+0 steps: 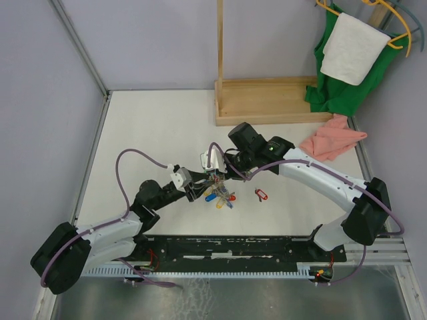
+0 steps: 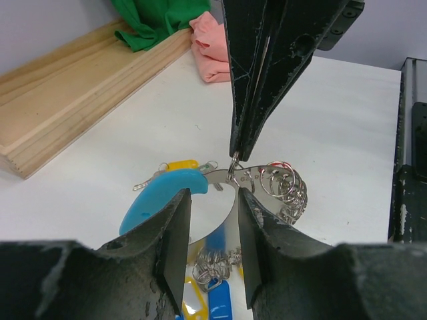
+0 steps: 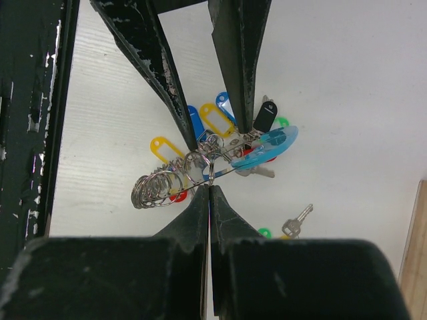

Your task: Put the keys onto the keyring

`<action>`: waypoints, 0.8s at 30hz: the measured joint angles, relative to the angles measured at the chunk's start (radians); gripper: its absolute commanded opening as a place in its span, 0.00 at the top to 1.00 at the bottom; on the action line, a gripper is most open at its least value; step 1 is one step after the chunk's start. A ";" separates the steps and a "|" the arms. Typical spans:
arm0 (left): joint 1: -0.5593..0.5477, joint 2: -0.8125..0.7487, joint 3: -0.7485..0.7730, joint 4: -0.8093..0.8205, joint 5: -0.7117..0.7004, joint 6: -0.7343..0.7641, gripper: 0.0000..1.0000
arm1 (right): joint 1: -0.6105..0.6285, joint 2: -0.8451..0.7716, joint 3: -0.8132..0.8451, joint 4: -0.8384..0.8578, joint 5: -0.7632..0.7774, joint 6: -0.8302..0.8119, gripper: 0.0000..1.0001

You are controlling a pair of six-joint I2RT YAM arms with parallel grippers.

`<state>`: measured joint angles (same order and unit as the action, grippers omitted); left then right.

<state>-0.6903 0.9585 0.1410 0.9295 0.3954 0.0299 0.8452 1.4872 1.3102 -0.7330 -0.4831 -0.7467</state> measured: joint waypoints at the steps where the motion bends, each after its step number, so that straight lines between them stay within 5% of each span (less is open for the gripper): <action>1: 0.000 0.008 0.005 0.000 0.003 -0.002 0.59 | 0.000 0.000 -0.001 0.002 0.000 0.000 0.99; 15: 0.002 0.057 0.054 -0.012 0.060 -0.171 0.68 | 0.000 -0.002 -0.022 0.052 0.044 0.027 0.99; 24: 0.002 0.108 0.096 -0.058 0.051 -0.280 0.96 | 0.000 -0.005 -0.033 0.080 0.052 0.048 0.99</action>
<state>-0.6888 1.0664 0.2367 0.8711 0.4469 -0.2504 0.8452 1.4818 1.2774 -0.6529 -0.4313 -0.6983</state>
